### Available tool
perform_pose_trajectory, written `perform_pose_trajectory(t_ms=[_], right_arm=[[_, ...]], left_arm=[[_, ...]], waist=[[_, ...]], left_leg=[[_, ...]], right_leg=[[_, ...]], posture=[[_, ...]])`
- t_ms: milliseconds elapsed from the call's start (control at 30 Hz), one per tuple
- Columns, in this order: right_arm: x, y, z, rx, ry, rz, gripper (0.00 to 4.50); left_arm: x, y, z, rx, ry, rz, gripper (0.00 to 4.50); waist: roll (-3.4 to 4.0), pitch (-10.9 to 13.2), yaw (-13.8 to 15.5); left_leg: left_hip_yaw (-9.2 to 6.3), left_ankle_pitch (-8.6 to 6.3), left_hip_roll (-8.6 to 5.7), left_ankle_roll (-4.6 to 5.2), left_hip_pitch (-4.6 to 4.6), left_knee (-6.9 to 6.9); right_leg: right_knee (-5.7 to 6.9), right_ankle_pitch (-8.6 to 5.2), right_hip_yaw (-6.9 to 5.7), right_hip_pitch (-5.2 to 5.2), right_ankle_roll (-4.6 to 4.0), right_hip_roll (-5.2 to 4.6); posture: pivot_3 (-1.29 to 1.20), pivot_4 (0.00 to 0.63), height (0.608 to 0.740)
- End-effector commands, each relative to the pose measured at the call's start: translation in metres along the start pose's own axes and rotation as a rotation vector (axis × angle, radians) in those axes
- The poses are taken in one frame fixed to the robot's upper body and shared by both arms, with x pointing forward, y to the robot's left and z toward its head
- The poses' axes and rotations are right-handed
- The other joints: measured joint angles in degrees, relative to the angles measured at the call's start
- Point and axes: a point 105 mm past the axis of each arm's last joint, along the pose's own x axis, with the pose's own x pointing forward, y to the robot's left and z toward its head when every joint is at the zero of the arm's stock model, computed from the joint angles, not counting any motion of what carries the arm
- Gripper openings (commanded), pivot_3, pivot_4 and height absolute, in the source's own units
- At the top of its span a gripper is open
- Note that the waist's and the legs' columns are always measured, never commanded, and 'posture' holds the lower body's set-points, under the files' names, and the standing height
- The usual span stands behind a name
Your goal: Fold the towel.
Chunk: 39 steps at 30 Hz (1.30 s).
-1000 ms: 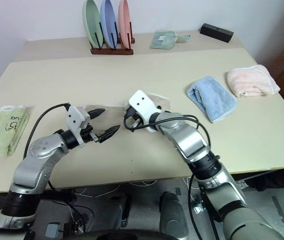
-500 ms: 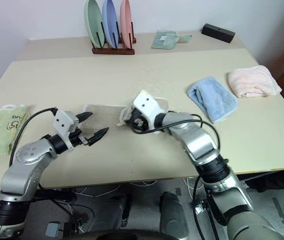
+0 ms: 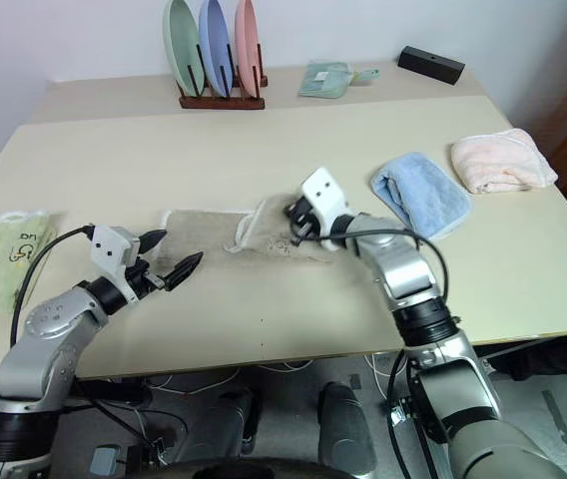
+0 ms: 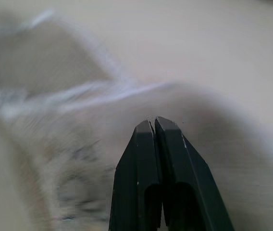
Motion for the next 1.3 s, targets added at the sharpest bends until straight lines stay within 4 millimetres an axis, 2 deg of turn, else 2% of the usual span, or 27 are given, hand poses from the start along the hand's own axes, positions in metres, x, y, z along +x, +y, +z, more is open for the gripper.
perform_pose_trajectory(t_ms=[33, 100, 233, 267, 300, 333, 433, 533, 633, 733, 867, 1000, 1100, 1167, 1300], right_arm=[[0.003, 0.01, -0.016, -0.058, 0.063, 0.052, 0.06], [-0.001, 0.009, -0.02, -0.065, 0.08, 0.054, 0.06], [-0.01, 0.0, -0.003, -0.086, 0.019, 0.025, 0.06], [-0.012, -0.003, 0.005, -0.102, -0.01, 0.013, 0.06], [-0.018, -0.007, 0.023, -0.124, -0.072, 0.012, 0.06], [-0.024, -0.009, 0.038, -0.151, -0.122, 0.02, 0.29], [-0.039, -0.001, 0.068, -0.25, -0.2, 0.093, 1.35], [-0.046, 0.01, 0.08, -0.312, -0.222, 0.151, 2.89], [-0.049, 0.022, 0.085, -0.351, -0.235, 0.198, 4.43], [-0.049, 0.03, 0.086, -0.365, -0.245, 0.222, 4.47], [-0.048, 0.034, 0.084, -0.371, -0.248, 0.222, 4.47], [-0.047, 0.037, 0.08, -0.386, -0.24, 0.22, 4.47], [-0.047, 0.039, 0.079, -0.39, -0.243, 0.207, 4.5], [-0.048, 0.041, 0.079, -0.39, -0.245, 0.2, 4.5], [-0.049, 0.043, 0.078, -0.386, -0.244, 0.19, 4.5]], left_arm=[[-0.011, 0.004, 0.006, -0.006, -0.019, 0.064, 4.5], [-0.017, 0.003, 0.003, -0.02, -0.008, 0.087, 4.5], [-0.026, 0.001, -0.002, -0.084, 0.007, 0.137, 4.5], [-0.028, 0.0, -0.003, -0.102, 0.01, 0.145, 4.5], [-0.03, -0.002, -0.007, -0.165, 0.021, 0.168, 4.5], [-0.032, -0.005, -0.01, -0.228, 0.029, 0.183, 4.5], [-0.033, -0.013, -0.017, -0.438, 0.032, 0.23, 4.5], [-0.025, -0.023, -0.013, -0.652, -0.003, 0.246, 4.5], [-0.013, -0.017, -0.014, -0.863, -0.026, 0.338, 4.5], [-0.002, -0.009, -0.018, -1.02, -0.023, 0.41, 4.5], [0.015, -0.007, -0.017, -1.09, 0.0, 0.416, 4.5], [0.027, 0.005, -0.02, -1.156, -0.005, 0.475, 4.5], [0.032, 0.012, -0.019, -1.19, -0.025, 0.503, 3.62], [0.033, 0.015, -0.017, -1.208, -0.041, 0.508, 2.69], [0.032, 0.022, -0.01, -1.207, -0.095, 0.512, 0.48]], waist=[[0.0, 0.0, 0.1], [-0.04, -0.04, 0.26], [-0.05, -0.05, 0.4], [-0.05, -0.05, 0.37], [-0.05, -0.05, 0.35], [-0.03, -0.03, 0.33], [-0.03, -0.02, 0.32], [-0.07, -0.04, 0.34], [-0.11, -0.04, 0.59], [-0.12, -0.06, 0.57], [-0.12, -0.07, 0.62], [-0.12, -0.09, 1.12], [-0.12, -0.09, 1.63], [-0.13, -0.09, 1.76], [-0.16, -0.08, 1.77]], left_leg=[[0.0, 0.0, 0.0, 0.0, 0.0, 0.01], [0.0, 0.0, -0.01, 0.0, 0.01, 0.05], [-0.03, 0.0, 0.0, -0.01, 0.02, 0.09], [-0.03, 0.0, -0.01, -0.01, 0.02, 0.09], [-0.02, 0.0, 0.0, -0.01, 0.02, 0.09], [-0.02, 0.0, -0.01, -0.01, 0.01, 0.09], [-0.02, -0.01, 0.02, -0.01, 0.0, 0.08], [-0.06, -0.01, 0.04, 0.0, 0.01, 0.11], [-0.11, -0.01, 0.04, -0.01, 0.02, 0.18], [-0.12, 0.0, 0.01, -0.02, 0.02, 0.2], [-0.08, 0.0, -0.01, -0.03, 0.03, 0.19], [-0.09, 0.02, -0.05, -0.05, 0.04, 0.21], [-0.06, 0.03, -0.05, -0.07, 0.05, 0.21], [-0.05, 0.03, -0.05, -0.07, 0.05, 0.21], [-0.04, 0.03, -0.05, -0.08, 0.03, 0.21]], right_leg=[[0.01, 0.0, 0.0, 0.0, 0.0, 0.0], [0.02, 0.01, 0.02, 0.03, -0.01, -0.01], [0.01, 0.01, 0.01, 0.07, -0.02, 0.0], [0.01, 0.01, 0.01, 0.07, -0.02, 0.0], [0.0, 0.01, 0.01, 0.07, -0.02, 0.0], [0.0, 0.01, 0.01, 0.07, -0.02, 0.0], [-0.02, 0.01, 0.01, 0.06, -0.01, -0.02], [0.0, 0.01, -0.02, 0.08, -0.01, 0.03], [-0.02, 0.01, -0.06, 0.17, -0.01, 0.03], [-0.02, 0.02, -0.06, 0.17, 0.01, 0.01], [-0.02, 0.02, -0.05, 0.17, 0.01, 0.02], [-0.02, 0.03, -0.05, 0.21, -0.01, 0.02], [-0.03, 0.04, -0.03, 0.21, -0.02, 0.02], [-0.04, 0.04, -0.02, 0.21, -0.03, 0.02], [-0.08, 0.05, -0.02, 0.2, -0.03, 0.02]], posture=[[0.0, 0.15, 0.74], [0.0, 0.15, 0.74], [0.0, 0.15, 0.74], [0.0, 0.15, 0.74], [0.0, 0.15, 0.74], [0.0, 0.15, 0.74], [0.0, 0.15, 0.74], [0.0, 0.15, 0.74], [0.0, 0.15, 0.74], [0.0, 0.15, 0.74], [0.0, 0.15, 0.74], [0.0, 0.15, 0.74], [0.0, 0.15, 0.74], [0.0, 0.15, 0.74], [0.0, 0.15, 0.74]])
